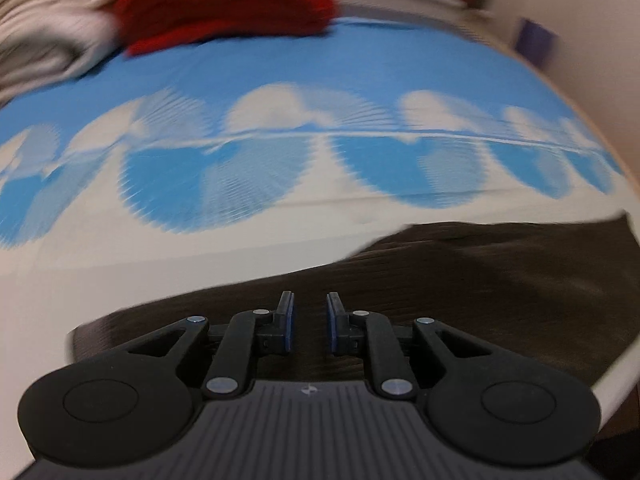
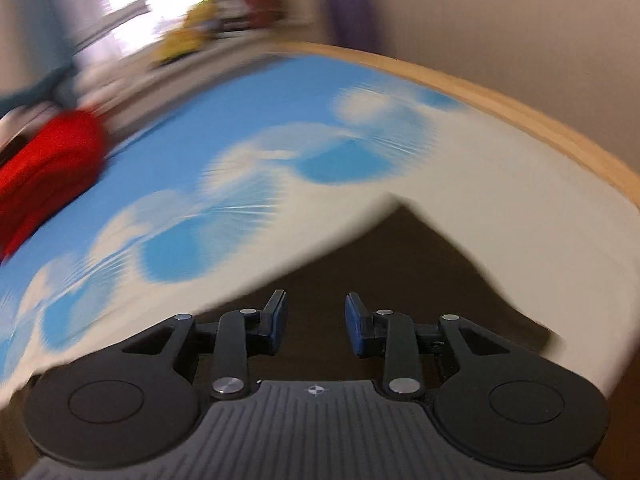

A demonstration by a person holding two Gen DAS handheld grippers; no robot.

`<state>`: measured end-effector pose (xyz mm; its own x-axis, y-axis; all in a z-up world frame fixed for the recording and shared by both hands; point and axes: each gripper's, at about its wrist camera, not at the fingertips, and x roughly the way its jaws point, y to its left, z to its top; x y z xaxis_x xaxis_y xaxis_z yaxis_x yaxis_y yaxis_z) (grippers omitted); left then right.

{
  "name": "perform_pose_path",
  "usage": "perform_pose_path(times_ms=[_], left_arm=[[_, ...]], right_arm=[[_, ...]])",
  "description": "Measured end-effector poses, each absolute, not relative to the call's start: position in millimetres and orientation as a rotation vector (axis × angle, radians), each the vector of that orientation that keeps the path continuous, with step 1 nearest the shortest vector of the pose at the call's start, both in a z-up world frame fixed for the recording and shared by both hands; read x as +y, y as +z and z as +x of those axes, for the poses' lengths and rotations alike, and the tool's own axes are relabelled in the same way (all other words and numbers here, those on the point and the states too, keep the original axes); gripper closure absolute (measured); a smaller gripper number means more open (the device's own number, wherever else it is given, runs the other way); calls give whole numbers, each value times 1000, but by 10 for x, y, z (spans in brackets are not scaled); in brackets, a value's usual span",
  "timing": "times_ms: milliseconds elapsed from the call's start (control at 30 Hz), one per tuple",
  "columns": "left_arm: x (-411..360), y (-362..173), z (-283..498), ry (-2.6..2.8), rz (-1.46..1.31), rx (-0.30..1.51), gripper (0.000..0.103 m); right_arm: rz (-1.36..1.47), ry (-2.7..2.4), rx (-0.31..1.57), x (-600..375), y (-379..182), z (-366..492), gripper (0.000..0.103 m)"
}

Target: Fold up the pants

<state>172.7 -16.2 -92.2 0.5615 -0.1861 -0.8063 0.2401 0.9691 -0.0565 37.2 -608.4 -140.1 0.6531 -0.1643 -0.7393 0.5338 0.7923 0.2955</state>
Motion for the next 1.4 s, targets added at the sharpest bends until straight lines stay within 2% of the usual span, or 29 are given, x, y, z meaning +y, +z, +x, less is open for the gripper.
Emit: perform_pose_path(times_ms=[133, 300, 367, 433, 500, 567, 633, 667, 900, 967, 1100, 1200, 1267, 1333, 1400], left_arm=[[-651, -928, 1727, -395, 34, 935, 85], [-1306, -1095, 1773, -481, 58, 973, 86], [-1546, -1251, 1827, -489, 60, 994, 86], [-1752, -1436, 1876, -473, 64, 1004, 86], [-1842, -1611, 1988, -429, 56, 999, 86], [-1829, -1798, 2110, -347, 36, 997, 86], [-1739, -2019, 2251, -243, -9, 1039, 92], [-1692, -2033, 2268, -231, -67, 1033, 92], [-1771, -1561, 1970, -314, 44, 1122, 89], [-1743, -1341, 1737, -371, 87, 1132, 83], [-1598, -925, 1161, -484, 81, 1058, 76], [-1422, -801, 840, -549, 19, 972, 72], [-1288, -840, 740, -527, -27, 922, 72], [-1148, -954, 765, -451, -105, 959, 72], [-1041, -1010, 822, -371, -144, 975, 72]], right_arm=[[619, -578, 903, -6627, -1880, 47, 71], [735, -588, 897, -6808, -2063, -144, 74], [720, -598, 881, -6779, -2032, -154, 73], [741, -631, 858, -6837, -1999, -172, 63], [820, -662, 834, -6930, -2015, -229, 58], [909, -667, 822, -6994, -2056, -281, 58], [979, -673, 818, -7055, -2072, -331, 57], [1011, -672, 809, -7077, -2088, -364, 57], [1142, -632, 756, -7100, -2219, -302, 53], [1158, -648, 768, -7100, -2261, -284, 52], [1158, -651, 743, -7093, -2281, -225, 52], [1133, -668, 733, -7062, -2296, -173, 50], [1112, -687, 728, -7028, -2302, -127, 53], [1092, -726, 731, -6996, -2306, -107, 68], [1064, -753, 732, -6953, -2283, -73, 74]])
